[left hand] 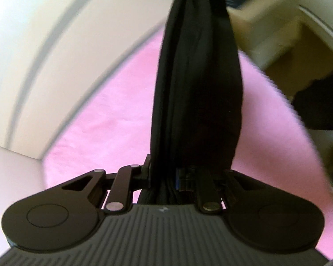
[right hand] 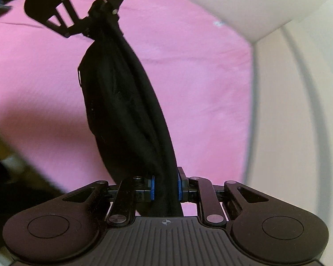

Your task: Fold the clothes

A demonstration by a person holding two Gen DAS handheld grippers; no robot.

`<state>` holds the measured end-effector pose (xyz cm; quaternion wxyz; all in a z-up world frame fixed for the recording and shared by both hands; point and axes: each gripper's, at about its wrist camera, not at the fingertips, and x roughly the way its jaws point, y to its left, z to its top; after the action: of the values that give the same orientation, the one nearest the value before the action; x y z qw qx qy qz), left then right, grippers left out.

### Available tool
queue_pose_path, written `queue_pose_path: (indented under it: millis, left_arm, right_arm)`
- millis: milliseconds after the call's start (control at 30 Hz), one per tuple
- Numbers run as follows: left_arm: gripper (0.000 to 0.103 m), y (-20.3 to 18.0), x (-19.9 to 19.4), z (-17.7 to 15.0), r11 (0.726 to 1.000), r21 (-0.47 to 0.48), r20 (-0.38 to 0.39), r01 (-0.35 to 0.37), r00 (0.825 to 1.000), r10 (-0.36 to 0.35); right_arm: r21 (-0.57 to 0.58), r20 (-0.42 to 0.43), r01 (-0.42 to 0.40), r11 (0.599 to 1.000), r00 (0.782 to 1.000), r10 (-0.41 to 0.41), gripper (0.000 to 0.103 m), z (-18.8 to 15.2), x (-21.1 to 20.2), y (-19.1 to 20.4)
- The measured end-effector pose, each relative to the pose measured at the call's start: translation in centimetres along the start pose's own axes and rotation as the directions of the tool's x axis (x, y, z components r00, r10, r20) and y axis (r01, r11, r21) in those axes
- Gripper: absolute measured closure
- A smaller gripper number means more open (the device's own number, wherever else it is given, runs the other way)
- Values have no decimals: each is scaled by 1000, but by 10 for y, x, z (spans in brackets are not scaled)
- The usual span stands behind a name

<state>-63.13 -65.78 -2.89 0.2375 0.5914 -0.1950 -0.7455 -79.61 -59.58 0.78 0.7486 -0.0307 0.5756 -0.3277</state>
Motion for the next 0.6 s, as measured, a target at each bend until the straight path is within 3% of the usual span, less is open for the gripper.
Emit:
queue_pose_path:
  millis: [133,200,267,333,433,467,533,600]
  left_arm:
    - [87,64,63,57,985,-37,6,-170,985,171]
    - [87,74,110,80,969,-57,8,-242,970,243]
    - [86,64,169,98,962,-39,10,-270,963,270]
    - [83,39,242,108,970,-40,2,-240,971,240]
    - [77,-5,330,115,996,-3,-70,-94,993,93]
    - [74,-17,341,112,1000,2,-88,-27,996,27]
    - [73,-34,346,112,999,4,-92,-45,995,45]
    - [70,-38,338,104,998,-5,-86,-64,994,63]
  right_arm:
    - [-41,79,164,986,984,-160,87,-16,35,-84]
    - [-45,109,240,970,966,-235,87,-36,72,-108]
    - [-47,126,303,952,947,-295,87,-65,120,-118]
    - [-58,113,315,947,945,-308,87,-101,184,-113]
    - [-78,-3,159,984,987,-160,86,-144,267,-95]
    - [-79,-36,106,991,993,-109,82,-155,287,-89]
    - [-70,-21,91,993,995,-93,78,-167,289,-78]
    - [-17,-23,88,996,996,-89,64,-174,278,-76]
